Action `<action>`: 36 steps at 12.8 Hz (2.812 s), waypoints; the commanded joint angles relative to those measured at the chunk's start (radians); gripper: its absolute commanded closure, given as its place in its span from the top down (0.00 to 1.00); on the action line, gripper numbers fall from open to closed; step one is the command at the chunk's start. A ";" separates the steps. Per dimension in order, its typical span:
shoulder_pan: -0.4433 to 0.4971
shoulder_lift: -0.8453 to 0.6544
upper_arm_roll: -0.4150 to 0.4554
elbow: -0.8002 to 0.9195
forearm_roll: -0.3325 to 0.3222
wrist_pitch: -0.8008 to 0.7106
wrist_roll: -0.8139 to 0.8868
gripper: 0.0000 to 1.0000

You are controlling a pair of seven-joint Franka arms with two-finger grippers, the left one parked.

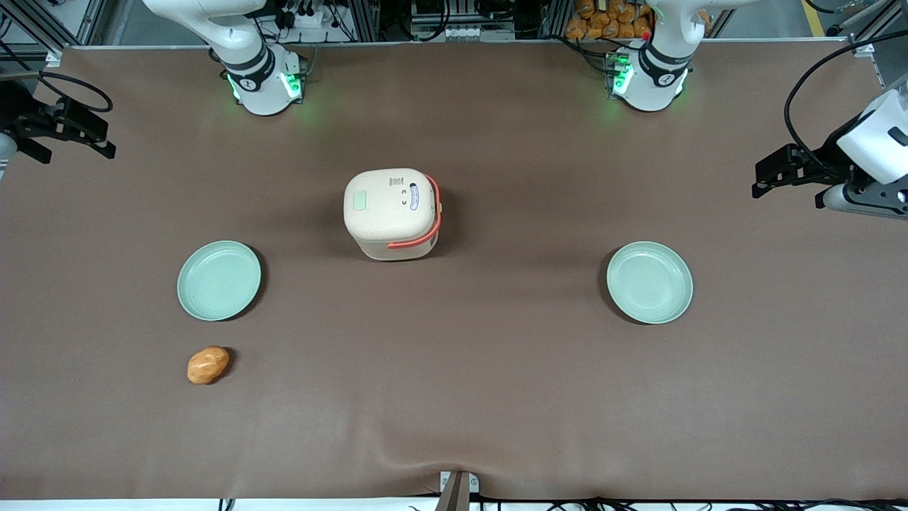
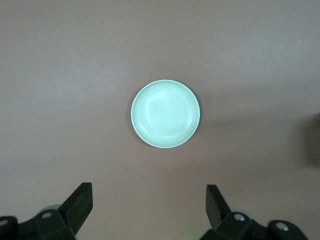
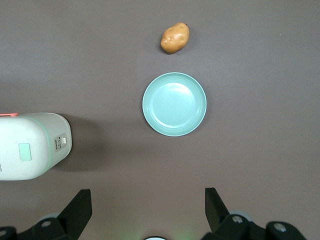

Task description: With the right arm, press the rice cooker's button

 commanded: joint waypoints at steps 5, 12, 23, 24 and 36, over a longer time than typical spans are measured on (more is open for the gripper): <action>-0.004 -0.010 0.009 0.000 -0.003 -0.018 -0.007 1.00; 0.036 -0.006 0.127 -0.041 0.023 -0.025 0.004 0.08; 0.051 0.023 0.418 -0.333 0.056 0.317 0.342 0.00; 0.056 0.037 0.445 -0.351 0.056 0.355 0.381 0.00; 0.123 0.161 0.472 -0.474 0.044 0.635 0.464 0.00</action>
